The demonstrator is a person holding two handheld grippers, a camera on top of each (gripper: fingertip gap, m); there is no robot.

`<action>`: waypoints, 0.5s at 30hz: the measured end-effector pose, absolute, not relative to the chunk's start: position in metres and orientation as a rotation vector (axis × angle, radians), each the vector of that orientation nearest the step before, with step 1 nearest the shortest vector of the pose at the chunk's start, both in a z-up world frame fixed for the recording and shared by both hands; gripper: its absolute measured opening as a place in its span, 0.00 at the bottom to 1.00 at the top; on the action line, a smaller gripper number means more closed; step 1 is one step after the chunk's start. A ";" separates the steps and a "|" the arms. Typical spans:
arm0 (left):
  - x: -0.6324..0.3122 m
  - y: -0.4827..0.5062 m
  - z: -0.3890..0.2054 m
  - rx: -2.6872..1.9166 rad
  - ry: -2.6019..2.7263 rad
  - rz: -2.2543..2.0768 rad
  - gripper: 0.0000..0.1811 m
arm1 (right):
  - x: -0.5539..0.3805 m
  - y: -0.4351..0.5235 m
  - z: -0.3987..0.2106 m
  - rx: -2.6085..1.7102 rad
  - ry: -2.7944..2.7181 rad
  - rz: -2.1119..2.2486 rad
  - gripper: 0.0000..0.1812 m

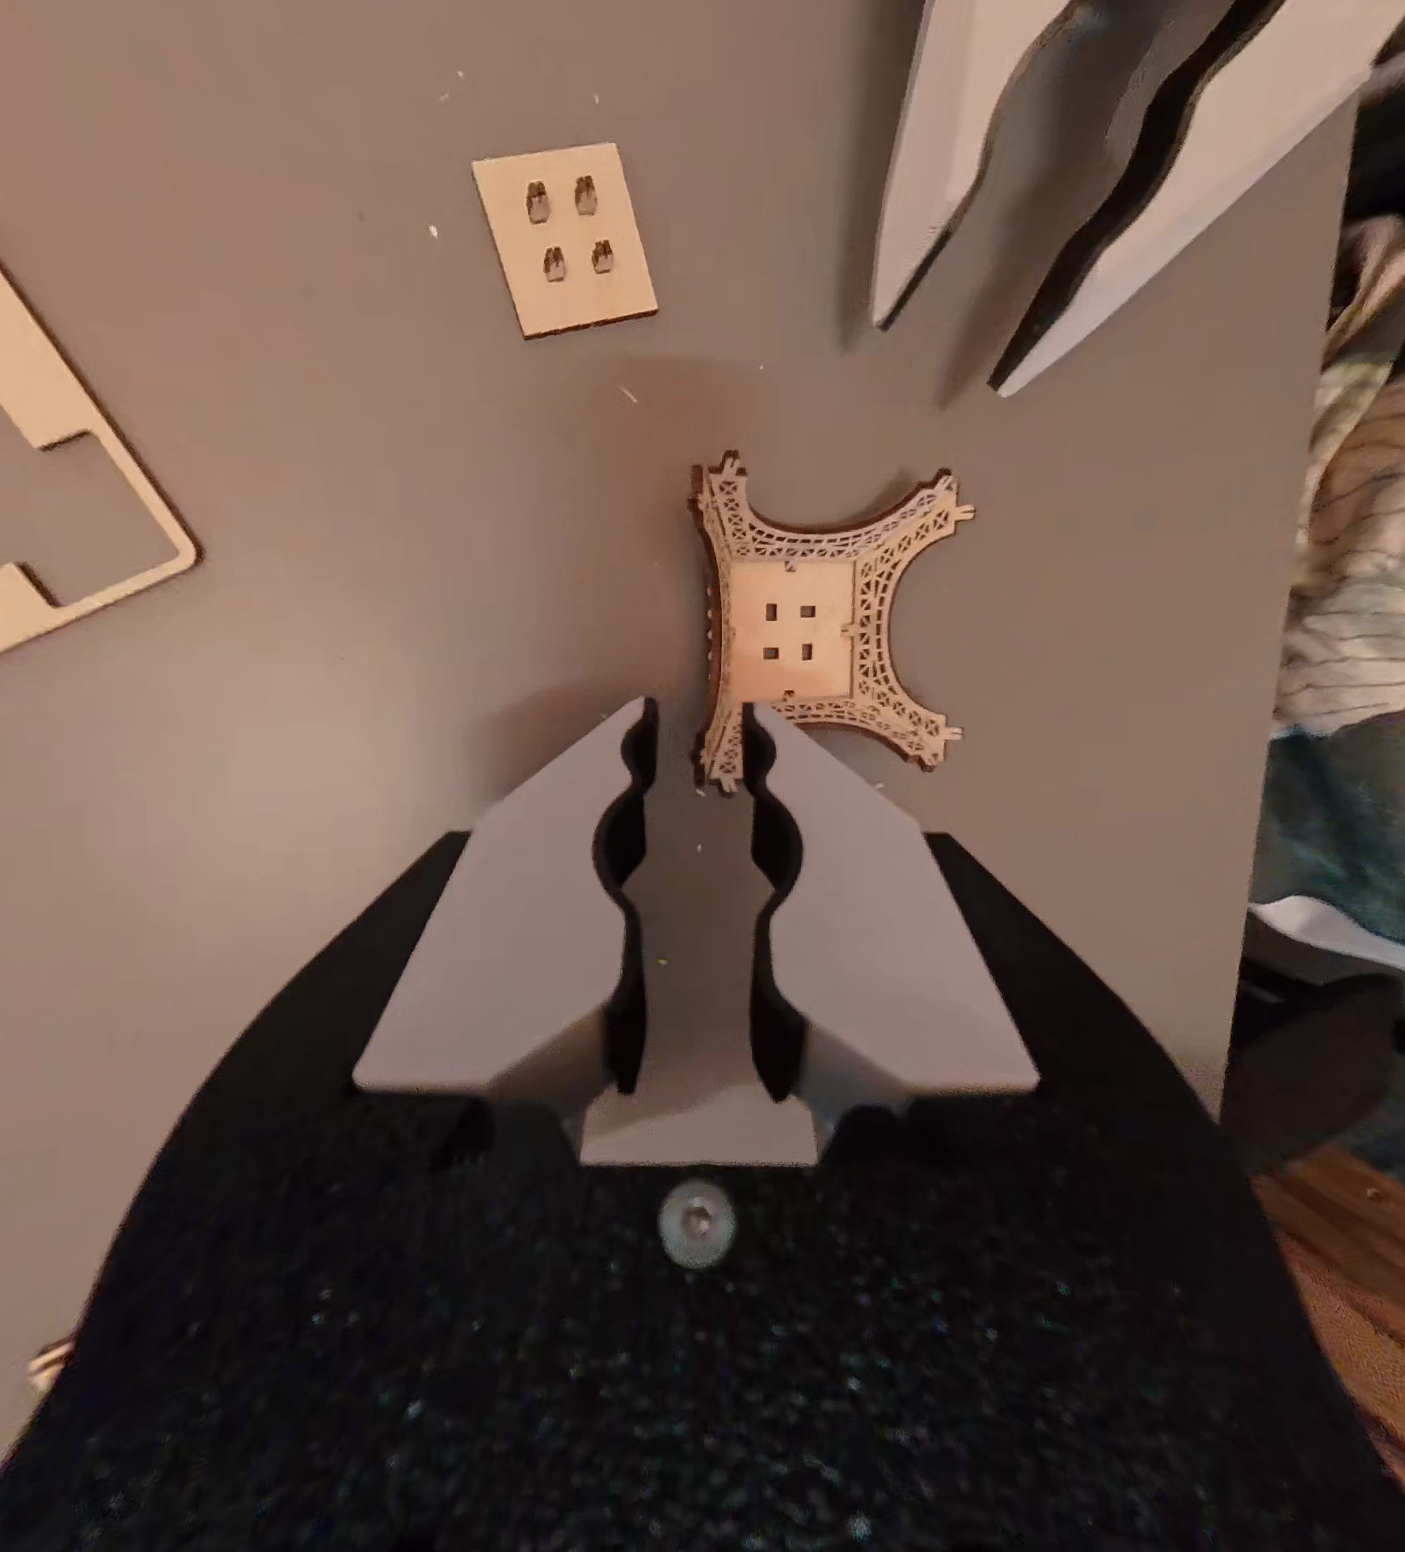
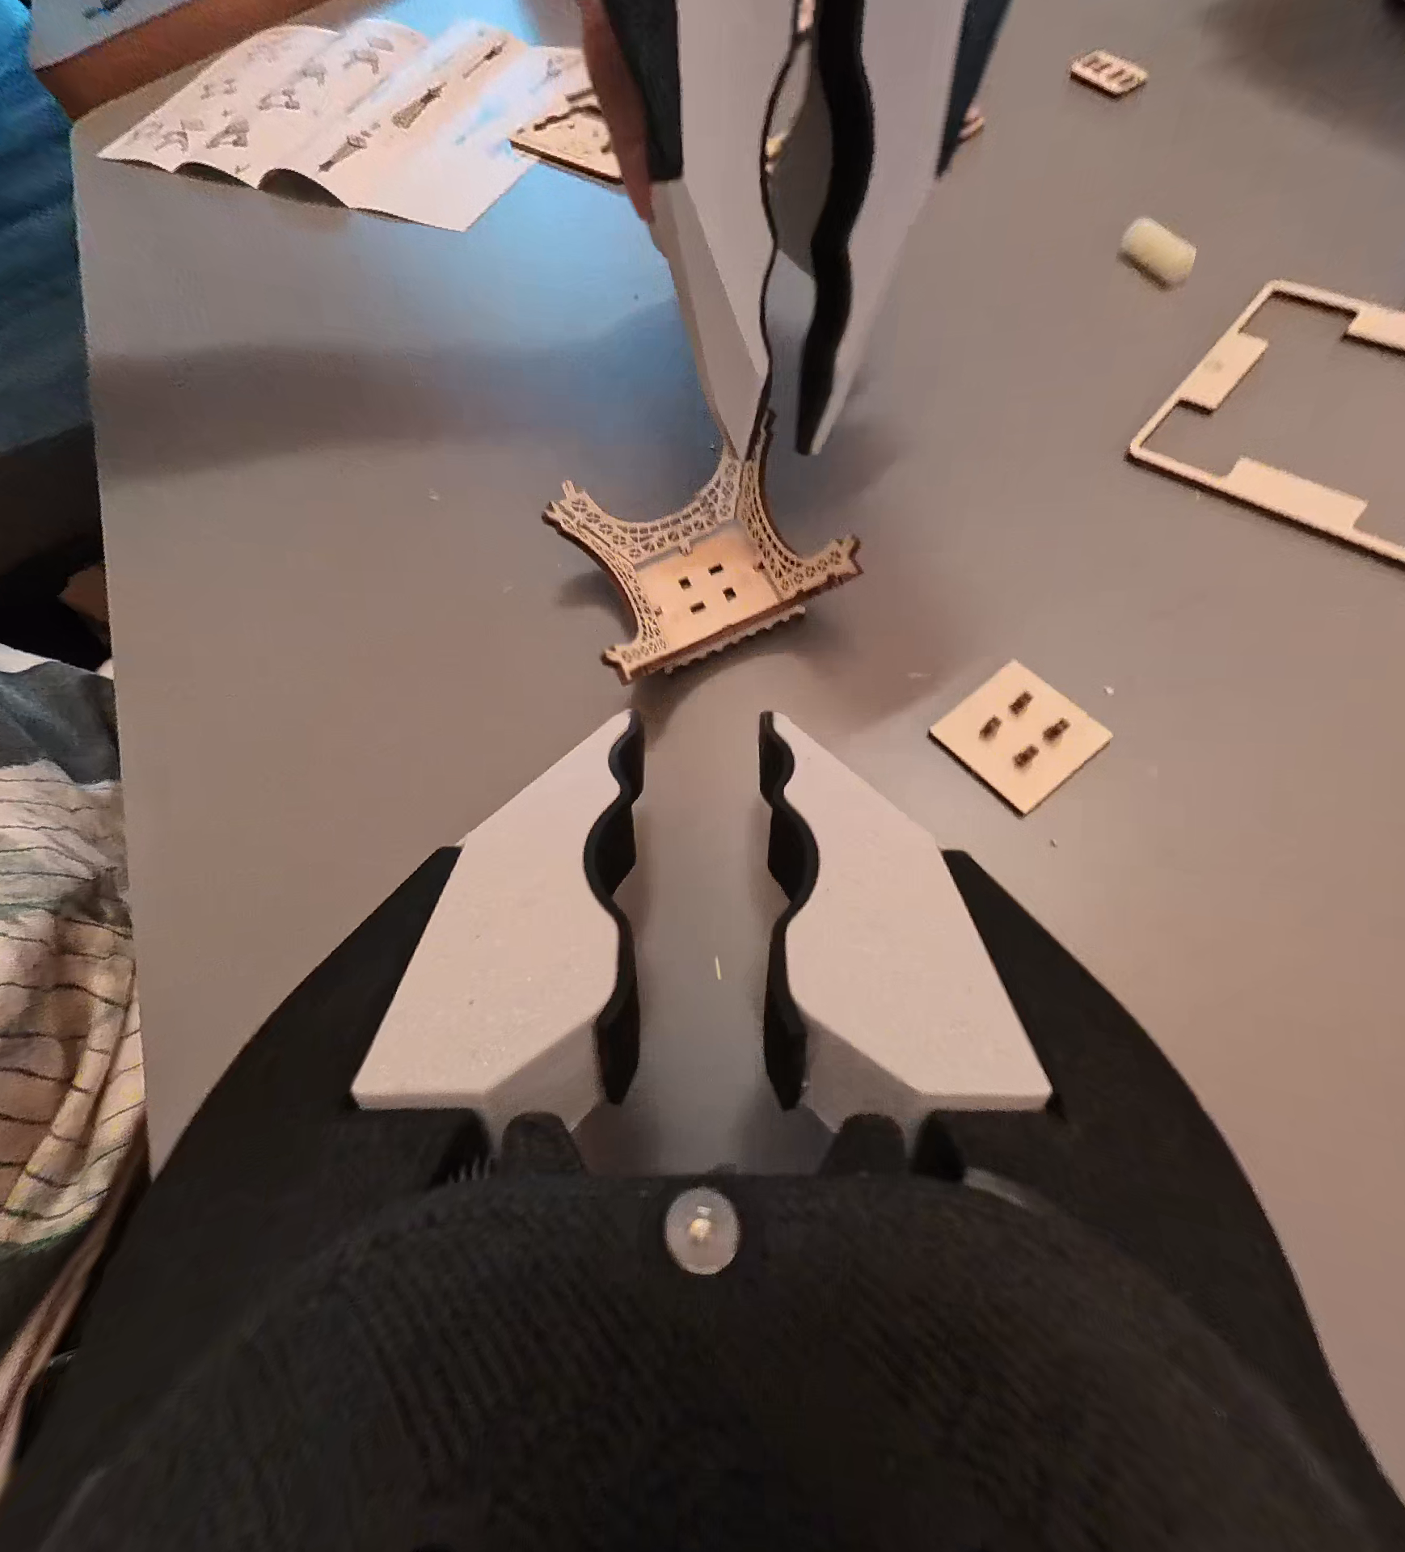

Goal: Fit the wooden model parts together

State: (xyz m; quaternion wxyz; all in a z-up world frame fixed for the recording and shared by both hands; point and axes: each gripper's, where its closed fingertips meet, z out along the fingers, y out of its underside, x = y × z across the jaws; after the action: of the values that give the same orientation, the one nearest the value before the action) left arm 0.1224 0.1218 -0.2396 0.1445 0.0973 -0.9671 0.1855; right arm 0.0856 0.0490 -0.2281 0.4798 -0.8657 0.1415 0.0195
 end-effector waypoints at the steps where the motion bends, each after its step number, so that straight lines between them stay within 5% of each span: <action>1: 0.122 0.120 -0.240 0.244 -2.798 0.512 0.10 | 0.085 0.051 -0.225 -2.111 0.323 0.010 0.13; 15: 0.113 0.112 -0.255 -0.046 -2.790 0.285 0.03 | 0.055 0.099 -0.221 -2.165 -0.238 -0.845 0.04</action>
State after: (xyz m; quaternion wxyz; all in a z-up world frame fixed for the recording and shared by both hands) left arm 0.1127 0.1117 -0.2555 0.1674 -0.0163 -0.9806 0.1003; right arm 0.0548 0.0988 -0.2209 0.3918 -0.8526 -0.0937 -0.3329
